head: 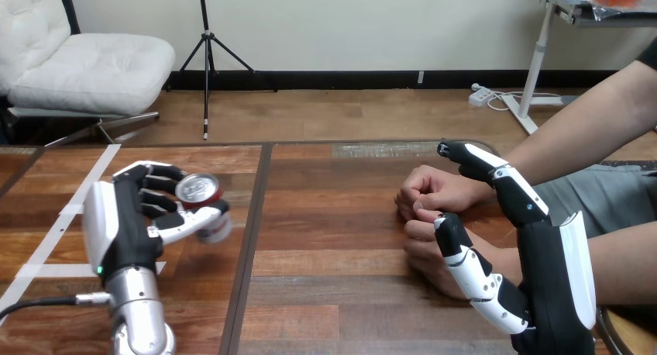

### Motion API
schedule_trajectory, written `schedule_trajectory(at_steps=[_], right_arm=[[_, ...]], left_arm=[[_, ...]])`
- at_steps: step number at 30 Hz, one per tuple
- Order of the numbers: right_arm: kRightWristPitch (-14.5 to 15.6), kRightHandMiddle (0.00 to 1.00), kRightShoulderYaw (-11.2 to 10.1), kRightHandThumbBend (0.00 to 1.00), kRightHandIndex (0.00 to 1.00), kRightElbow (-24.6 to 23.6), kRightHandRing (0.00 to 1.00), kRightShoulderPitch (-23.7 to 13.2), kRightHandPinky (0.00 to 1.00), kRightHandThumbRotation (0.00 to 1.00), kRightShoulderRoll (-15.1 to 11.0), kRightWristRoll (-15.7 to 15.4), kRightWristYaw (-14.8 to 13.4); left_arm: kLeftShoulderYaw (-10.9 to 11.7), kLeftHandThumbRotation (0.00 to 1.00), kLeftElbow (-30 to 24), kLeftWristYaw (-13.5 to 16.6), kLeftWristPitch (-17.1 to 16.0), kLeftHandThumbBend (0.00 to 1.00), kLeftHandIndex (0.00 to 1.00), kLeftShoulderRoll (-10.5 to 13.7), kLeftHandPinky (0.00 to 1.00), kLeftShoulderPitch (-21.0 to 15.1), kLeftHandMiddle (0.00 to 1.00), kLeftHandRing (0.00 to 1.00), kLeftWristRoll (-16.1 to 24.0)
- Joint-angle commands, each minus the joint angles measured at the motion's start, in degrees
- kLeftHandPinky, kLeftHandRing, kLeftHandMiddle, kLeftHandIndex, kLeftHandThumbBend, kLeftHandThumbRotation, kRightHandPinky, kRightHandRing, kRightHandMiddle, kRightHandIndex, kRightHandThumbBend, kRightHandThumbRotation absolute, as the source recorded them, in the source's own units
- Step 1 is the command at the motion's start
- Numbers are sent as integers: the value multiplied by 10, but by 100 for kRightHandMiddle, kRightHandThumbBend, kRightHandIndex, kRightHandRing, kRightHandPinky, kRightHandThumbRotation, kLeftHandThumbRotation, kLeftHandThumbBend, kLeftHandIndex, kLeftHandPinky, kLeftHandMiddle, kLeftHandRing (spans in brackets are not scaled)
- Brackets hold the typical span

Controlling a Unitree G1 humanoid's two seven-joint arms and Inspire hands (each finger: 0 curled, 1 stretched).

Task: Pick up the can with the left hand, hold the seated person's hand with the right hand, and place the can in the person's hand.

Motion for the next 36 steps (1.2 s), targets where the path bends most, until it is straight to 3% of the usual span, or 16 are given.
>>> schedule_trajectory(at_steps=[1, 16, 19, 36], right_arm=[[-10, 80, -3, 45, 76, -7, 80, -25, 77, 67, -1, 2, -7], [-8, 80, -2, 45, 76, -8, 80, -24, 77, 67, 1, 1, -6], [-9, 80, -2, 45, 76, -7, 80, -25, 77, 67, 2, 1, -7], [-5, 80, -2, 46, 77, -9, 81, -23, 77, 67, 3, 0, -7]], left_arm=[[9, 0, -98, -14, -27, 78, 47, -9, 39, -6, 45, 41, -11], [17, 0, -225, -60, -38, 77, 47, -27, 39, 50, 46, 41, -19], [18, 0, -243, -73, -53, 77, 47, -30, 40, 60, 46, 42, -25], [19, 0, -359, -110, -57, 76, 45, -54, 40, 117, 46, 43, -37]])
